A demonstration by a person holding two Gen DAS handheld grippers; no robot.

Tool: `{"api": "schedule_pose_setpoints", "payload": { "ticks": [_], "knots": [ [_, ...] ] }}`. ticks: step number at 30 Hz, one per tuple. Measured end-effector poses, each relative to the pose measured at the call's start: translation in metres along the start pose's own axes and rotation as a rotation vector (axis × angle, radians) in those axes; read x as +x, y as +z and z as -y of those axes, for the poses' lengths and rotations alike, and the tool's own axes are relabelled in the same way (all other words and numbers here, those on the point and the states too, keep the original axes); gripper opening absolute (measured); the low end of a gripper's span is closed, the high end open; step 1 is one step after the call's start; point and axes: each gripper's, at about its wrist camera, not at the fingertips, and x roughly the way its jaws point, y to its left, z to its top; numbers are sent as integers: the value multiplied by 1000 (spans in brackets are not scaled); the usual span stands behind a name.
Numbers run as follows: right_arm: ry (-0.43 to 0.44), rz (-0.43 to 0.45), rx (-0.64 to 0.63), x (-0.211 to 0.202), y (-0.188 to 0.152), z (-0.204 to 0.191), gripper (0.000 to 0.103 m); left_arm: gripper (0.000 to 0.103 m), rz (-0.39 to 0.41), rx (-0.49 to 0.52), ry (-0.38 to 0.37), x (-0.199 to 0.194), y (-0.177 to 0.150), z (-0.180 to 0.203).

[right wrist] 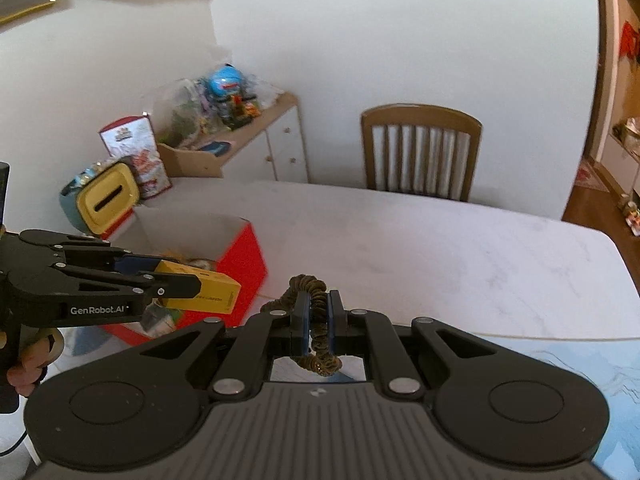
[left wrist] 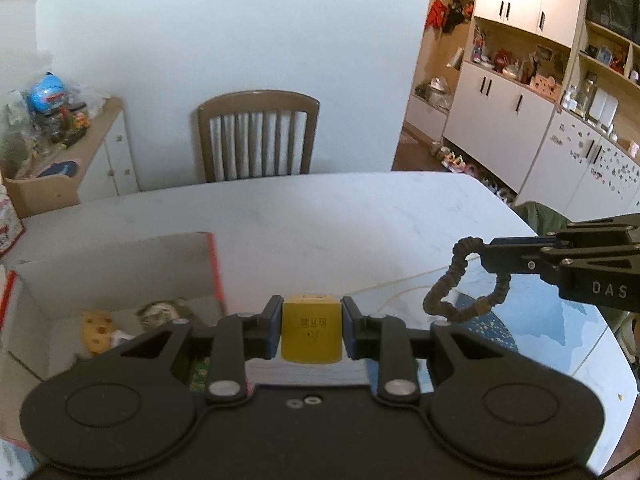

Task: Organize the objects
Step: 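Carry the yellow box and brown cord into the red box with both grippers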

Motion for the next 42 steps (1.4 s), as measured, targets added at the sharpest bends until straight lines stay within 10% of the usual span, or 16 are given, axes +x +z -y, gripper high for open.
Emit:
{"api": "schedule_pose_setpoints", "payload": {
  "ticks": [22, 42],
  "knots": [
    [101, -11, -45, 76, 35, -141, 8, 28, 45, -84, 153, -55, -21, -148],
    [86, -177, -28, 165, 2, -176, 8, 28, -72, -116, 160, 8, -46, -198]
  ]
}}
